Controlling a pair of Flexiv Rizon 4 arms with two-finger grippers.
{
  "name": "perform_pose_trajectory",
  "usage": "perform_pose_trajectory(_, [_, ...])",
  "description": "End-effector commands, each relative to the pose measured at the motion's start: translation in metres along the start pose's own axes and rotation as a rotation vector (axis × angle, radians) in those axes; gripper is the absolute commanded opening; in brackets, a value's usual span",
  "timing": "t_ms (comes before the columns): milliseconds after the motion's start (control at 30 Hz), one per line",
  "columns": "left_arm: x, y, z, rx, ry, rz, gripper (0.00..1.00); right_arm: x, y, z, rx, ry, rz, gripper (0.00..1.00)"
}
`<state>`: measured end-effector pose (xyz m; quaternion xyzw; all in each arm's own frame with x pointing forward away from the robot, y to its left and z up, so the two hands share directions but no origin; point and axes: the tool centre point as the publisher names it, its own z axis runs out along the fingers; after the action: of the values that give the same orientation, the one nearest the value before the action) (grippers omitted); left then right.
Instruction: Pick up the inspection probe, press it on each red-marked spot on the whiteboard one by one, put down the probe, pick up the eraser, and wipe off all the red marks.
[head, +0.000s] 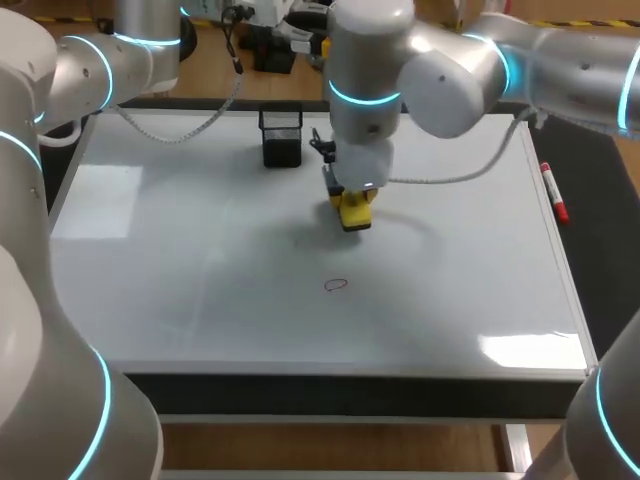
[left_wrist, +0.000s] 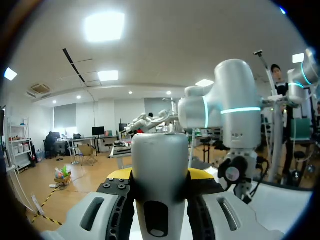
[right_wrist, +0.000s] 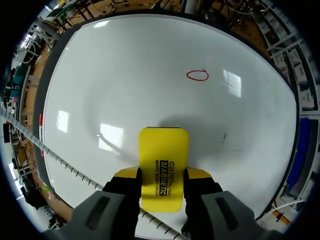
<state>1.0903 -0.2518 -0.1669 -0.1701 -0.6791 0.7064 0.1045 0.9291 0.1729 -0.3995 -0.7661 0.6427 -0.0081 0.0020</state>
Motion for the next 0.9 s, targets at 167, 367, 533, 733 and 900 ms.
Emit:
perform_pose_trajectory(167, [-0.007, 0.002, -0.003, 0.007, 0.102, -0.001, 0.0, -0.016, -0.015, 0.011, -0.025, 0.039, 0.0, 0.0])
perform_pose_trajectory(367, [-0.007, 0.002, -0.003, 0.007, 0.102, -0.001, 0.0, -0.022, -0.017, 0.017, -0.029, 0.046, -0.002, 0.0])
perform_pose_trajectory(533, [-0.007, 0.002, -0.003, 0.007, 0.102, -0.001, 0.0, -0.021, -0.017, 0.023, -0.043, 0.053, 0.001, 0.0])
perform_pose_trajectory(733, [-0.007, 0.002, -0.003, 0.007, 0.102, -0.001, 0.0, -0.013, -0.018, 0.027, -0.053, 0.058, 0.02, 0.0])
perform_pose_trajectory(900, [-0.007, 0.002, -0.003, 0.007, 0.102, -0.001, 0.0, -0.003, -0.018, 0.03, -0.06, 0.059, 0.046, 0.0])
